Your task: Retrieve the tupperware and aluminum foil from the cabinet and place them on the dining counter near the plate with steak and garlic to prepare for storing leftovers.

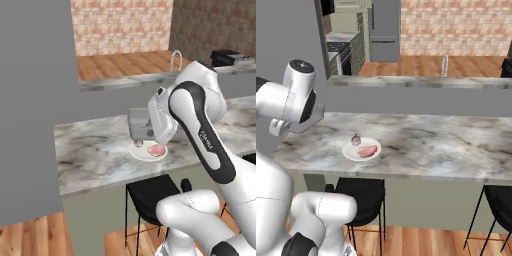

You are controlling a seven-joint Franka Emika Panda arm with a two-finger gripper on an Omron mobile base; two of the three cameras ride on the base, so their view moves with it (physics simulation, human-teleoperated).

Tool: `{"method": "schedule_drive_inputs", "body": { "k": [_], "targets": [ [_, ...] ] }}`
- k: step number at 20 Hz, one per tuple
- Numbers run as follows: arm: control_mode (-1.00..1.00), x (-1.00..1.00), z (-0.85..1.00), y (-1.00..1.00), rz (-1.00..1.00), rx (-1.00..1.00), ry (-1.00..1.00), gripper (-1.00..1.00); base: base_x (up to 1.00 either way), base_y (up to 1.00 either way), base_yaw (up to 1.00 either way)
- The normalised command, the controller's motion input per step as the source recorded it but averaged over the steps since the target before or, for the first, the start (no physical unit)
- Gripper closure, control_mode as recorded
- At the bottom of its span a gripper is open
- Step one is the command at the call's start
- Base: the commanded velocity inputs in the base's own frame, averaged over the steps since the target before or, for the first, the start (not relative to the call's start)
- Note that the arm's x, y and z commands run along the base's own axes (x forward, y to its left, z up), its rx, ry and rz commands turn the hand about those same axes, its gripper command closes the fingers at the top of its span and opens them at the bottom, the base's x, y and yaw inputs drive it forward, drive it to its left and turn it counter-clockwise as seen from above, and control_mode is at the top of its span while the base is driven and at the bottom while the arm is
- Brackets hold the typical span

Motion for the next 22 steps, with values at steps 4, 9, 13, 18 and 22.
{"method": "schedule_drive_inputs", "body": {
  "k": [4,9,13,18,22],
  "targets": [
    [-1.00,0.19,-0.72,0.00,0.31,-0.04,0.01,1.00,0.00,0.00,0.00],
    [-1.00,0.35,-0.57,0.00,0.21,-0.03,0.03,1.00,0.00,0.00,0.00],
    [-1.00,0.46,-0.44,0.00,0.04,0.00,0.01,1.00,0.00,0.00,0.00],
    [-1.00,0.41,-0.55,0.00,0.00,-0.03,0.00,1.00,0.00,0.00,0.00],
    [-1.00,0.39,-0.65,0.00,0.00,-0.03,0.01,1.00,0.00,0.00,0.00]
  ]
}}
